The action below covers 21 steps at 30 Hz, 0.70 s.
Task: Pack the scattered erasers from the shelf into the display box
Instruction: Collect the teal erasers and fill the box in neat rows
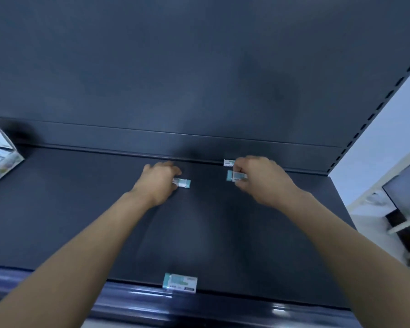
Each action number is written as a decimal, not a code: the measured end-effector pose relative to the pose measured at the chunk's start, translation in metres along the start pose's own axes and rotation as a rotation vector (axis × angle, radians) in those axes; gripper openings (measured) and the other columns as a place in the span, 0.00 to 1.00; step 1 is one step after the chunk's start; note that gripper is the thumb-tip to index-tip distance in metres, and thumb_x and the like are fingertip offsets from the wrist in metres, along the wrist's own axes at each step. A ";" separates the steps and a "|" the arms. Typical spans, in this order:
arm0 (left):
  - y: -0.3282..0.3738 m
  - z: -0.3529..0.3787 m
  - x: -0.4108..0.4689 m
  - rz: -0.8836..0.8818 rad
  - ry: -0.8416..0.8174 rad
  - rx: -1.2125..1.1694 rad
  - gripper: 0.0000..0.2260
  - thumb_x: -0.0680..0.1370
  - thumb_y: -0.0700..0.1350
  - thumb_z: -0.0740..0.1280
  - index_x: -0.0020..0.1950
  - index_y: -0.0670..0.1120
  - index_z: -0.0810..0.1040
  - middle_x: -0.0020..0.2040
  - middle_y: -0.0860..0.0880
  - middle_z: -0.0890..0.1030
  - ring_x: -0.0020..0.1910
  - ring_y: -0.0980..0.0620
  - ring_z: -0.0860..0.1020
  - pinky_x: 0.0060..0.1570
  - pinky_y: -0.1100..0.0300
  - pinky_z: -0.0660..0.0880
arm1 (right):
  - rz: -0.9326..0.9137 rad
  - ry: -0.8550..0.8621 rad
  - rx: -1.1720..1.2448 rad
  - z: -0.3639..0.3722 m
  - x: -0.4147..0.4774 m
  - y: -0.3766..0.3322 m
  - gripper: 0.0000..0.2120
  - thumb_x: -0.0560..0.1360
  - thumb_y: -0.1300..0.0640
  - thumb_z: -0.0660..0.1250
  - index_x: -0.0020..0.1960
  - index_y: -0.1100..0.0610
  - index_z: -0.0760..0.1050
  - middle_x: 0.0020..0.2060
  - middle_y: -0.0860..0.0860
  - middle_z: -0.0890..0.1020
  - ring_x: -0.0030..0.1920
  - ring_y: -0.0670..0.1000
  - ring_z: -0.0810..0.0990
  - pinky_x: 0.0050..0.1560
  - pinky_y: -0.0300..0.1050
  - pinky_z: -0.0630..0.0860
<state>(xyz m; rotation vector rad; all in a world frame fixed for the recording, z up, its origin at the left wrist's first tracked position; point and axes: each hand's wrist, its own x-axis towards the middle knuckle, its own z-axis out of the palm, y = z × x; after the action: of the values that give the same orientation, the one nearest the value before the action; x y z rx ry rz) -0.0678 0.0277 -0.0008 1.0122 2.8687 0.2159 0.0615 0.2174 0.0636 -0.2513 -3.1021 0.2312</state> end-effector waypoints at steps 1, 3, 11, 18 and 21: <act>0.001 0.001 0.003 0.004 -0.027 0.030 0.15 0.77 0.44 0.63 0.64 0.48 0.72 0.60 0.47 0.74 0.62 0.45 0.70 0.57 0.52 0.63 | -0.009 0.003 0.001 0.000 0.001 -0.001 0.07 0.76 0.56 0.63 0.52 0.56 0.73 0.50 0.53 0.78 0.50 0.58 0.77 0.48 0.50 0.74; 0.003 0.004 0.007 0.003 -0.061 0.067 0.14 0.77 0.45 0.63 0.62 0.49 0.73 0.59 0.48 0.74 0.62 0.46 0.70 0.57 0.53 0.62 | -0.024 0.008 0.003 -0.001 0.000 -0.001 0.07 0.76 0.56 0.64 0.52 0.56 0.73 0.50 0.53 0.77 0.50 0.58 0.77 0.47 0.48 0.72; 0.004 0.017 0.005 -0.025 0.009 -0.006 0.08 0.75 0.44 0.63 0.50 0.46 0.78 0.51 0.48 0.76 0.53 0.46 0.74 0.50 0.58 0.56 | -0.058 0.027 0.034 -0.003 0.000 -0.005 0.07 0.77 0.55 0.64 0.54 0.56 0.74 0.51 0.52 0.78 0.50 0.56 0.77 0.46 0.47 0.72; 0.001 -0.023 -0.024 0.013 0.255 -0.103 0.07 0.73 0.43 0.64 0.50 0.45 0.77 0.48 0.48 0.75 0.49 0.46 0.75 0.52 0.58 0.60 | -0.039 0.115 0.061 -0.017 0.012 -0.025 0.06 0.76 0.56 0.65 0.52 0.56 0.74 0.49 0.52 0.78 0.48 0.56 0.77 0.46 0.49 0.75; -0.015 -0.050 -0.046 0.007 0.379 -0.113 0.08 0.73 0.42 0.65 0.51 0.45 0.77 0.48 0.48 0.75 0.50 0.47 0.74 0.49 0.60 0.57 | -0.085 0.167 0.062 -0.023 0.020 -0.055 0.06 0.76 0.56 0.65 0.52 0.56 0.75 0.49 0.53 0.78 0.48 0.57 0.77 0.45 0.50 0.75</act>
<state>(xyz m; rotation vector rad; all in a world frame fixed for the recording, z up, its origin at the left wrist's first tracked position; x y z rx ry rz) -0.0482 -0.0177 0.0483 1.0588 3.1367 0.6269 0.0333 0.1701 0.0952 -0.1291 -2.9265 0.2880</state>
